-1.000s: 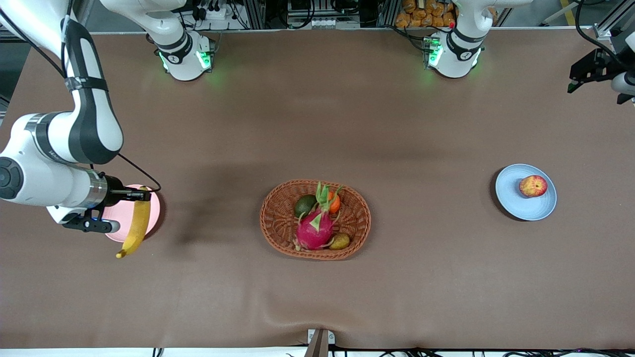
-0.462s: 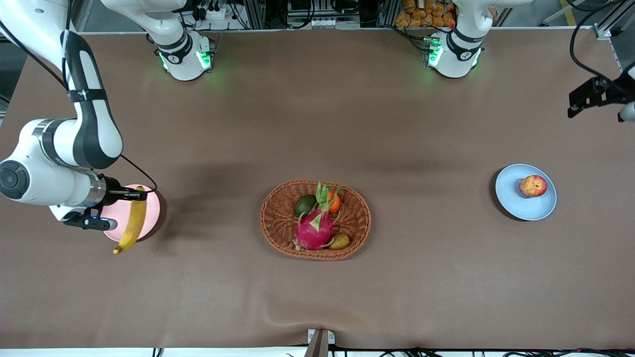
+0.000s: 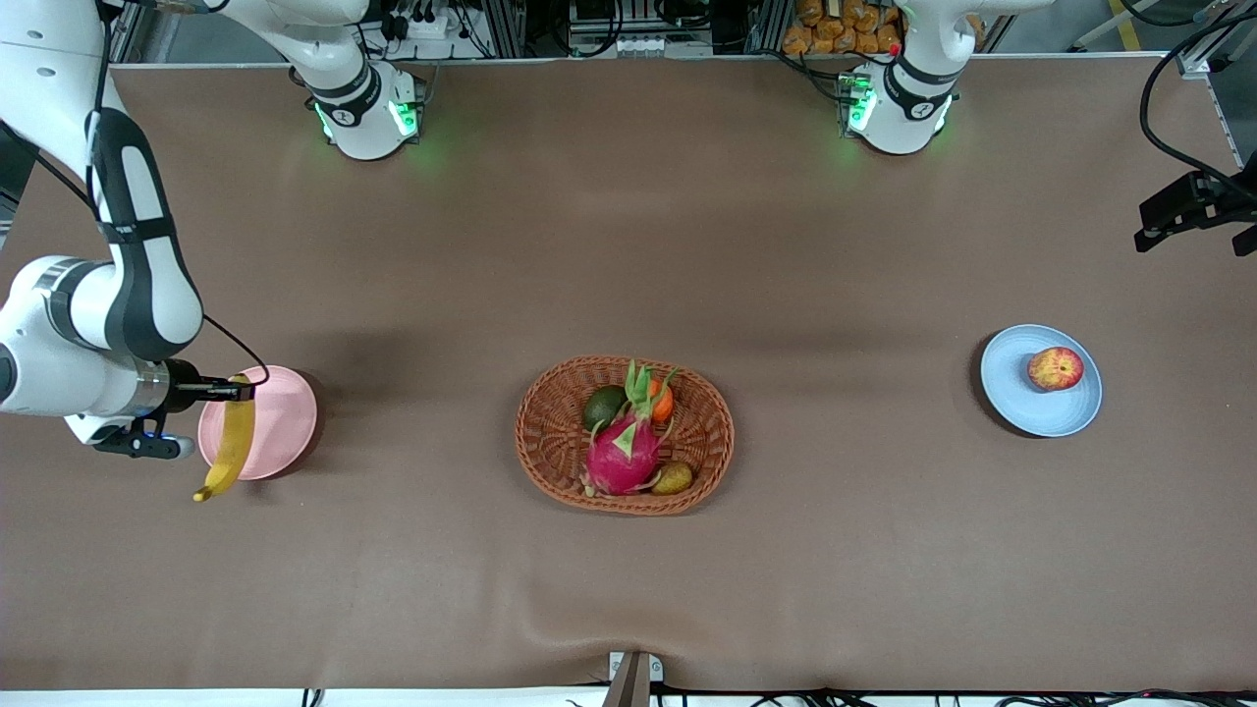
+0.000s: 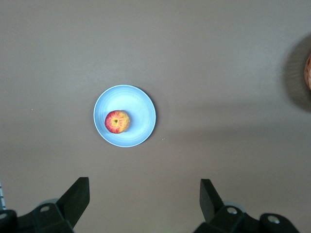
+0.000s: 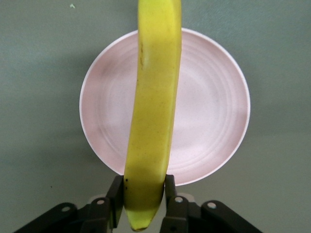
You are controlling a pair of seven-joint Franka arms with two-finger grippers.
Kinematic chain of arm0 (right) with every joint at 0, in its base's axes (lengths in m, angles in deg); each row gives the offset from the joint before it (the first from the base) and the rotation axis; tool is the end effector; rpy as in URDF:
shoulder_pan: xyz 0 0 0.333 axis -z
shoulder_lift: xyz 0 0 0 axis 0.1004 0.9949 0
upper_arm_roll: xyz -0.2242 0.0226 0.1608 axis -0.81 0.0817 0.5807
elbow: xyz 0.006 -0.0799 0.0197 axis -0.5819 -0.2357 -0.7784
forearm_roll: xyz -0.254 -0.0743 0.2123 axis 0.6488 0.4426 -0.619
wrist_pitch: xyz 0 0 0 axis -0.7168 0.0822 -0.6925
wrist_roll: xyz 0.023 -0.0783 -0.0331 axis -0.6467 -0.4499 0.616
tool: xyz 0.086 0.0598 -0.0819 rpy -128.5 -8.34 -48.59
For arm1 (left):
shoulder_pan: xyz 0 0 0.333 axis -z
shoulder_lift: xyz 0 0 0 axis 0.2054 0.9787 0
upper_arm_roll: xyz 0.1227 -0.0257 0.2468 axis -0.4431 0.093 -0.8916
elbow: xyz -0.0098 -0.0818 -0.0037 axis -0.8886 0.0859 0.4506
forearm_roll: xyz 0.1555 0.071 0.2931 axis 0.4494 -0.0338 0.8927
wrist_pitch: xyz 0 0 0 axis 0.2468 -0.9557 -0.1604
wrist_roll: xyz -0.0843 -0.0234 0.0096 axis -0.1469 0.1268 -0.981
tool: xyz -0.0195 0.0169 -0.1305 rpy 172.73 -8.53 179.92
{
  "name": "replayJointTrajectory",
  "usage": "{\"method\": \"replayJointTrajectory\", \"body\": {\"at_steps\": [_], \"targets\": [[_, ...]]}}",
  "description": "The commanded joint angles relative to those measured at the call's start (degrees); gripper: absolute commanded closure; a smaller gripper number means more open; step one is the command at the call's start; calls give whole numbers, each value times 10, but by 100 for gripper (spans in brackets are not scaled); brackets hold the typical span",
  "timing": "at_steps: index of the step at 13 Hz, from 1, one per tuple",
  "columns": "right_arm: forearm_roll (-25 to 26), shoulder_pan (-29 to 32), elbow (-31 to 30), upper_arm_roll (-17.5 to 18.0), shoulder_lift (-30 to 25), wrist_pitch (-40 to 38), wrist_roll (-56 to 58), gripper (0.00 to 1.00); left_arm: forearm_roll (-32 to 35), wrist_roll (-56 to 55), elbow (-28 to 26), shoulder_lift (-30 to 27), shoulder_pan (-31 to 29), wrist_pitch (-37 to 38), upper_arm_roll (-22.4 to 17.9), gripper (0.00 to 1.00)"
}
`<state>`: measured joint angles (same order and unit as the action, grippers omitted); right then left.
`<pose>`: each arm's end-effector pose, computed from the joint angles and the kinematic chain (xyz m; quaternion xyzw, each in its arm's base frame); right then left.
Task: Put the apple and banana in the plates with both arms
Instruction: 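Lower the yellow banana onto the pink plate with the right gripper, then open the right gripper and withdraw it from the pink plate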
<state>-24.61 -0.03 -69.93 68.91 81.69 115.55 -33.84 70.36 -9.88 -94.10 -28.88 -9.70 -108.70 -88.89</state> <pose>0.5542 -0.0880 0.2486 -0.9910 0.0564 0.1178 0.0296 0.4900 0.0264 0.5709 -0.9994 0.0290 -0.0079 0.0193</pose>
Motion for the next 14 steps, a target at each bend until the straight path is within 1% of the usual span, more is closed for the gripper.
{"method": "replayJointTrajectory", "body": {"at_steps": [1, 3, 5, 7, 10, 12, 13, 14], "targets": [[9, -1, -15, 11, -17, -10, 2, 0, -8, -37, -2, -1, -3, -11, 17, 0], [9, -12, -11, 14, -36, -32, 2, 0, -8, -51, -3, -3, -4, -9, 36, 0], [13, -55, -15, 12, -77, -36, -3, 0, -2, -64, -2, -3, -5, -7, 55, 0], [16, -63, -20, 12, -128, -56, -2, 0, -4, -58, -2, -2, -7, -7, 55, 0], [21, -73, -20, 12, -207, -120, 1, 0, -9, -54, -4, -2, -8, -7, 54, 0], [45, -68, 4, 11, -245, -166, -3, 0, -9, -64, -4, -2, -8, -6, 53, 0], [45, -64, 32, 7, -247, -200, -4, 0, -9, -64, -5, -2, -8, -7, 52, 0], [46, -55, 73, 6, -246, -242, -8, 0, -8, -65, -5, -2, -8, -6, 51, 0]]}}
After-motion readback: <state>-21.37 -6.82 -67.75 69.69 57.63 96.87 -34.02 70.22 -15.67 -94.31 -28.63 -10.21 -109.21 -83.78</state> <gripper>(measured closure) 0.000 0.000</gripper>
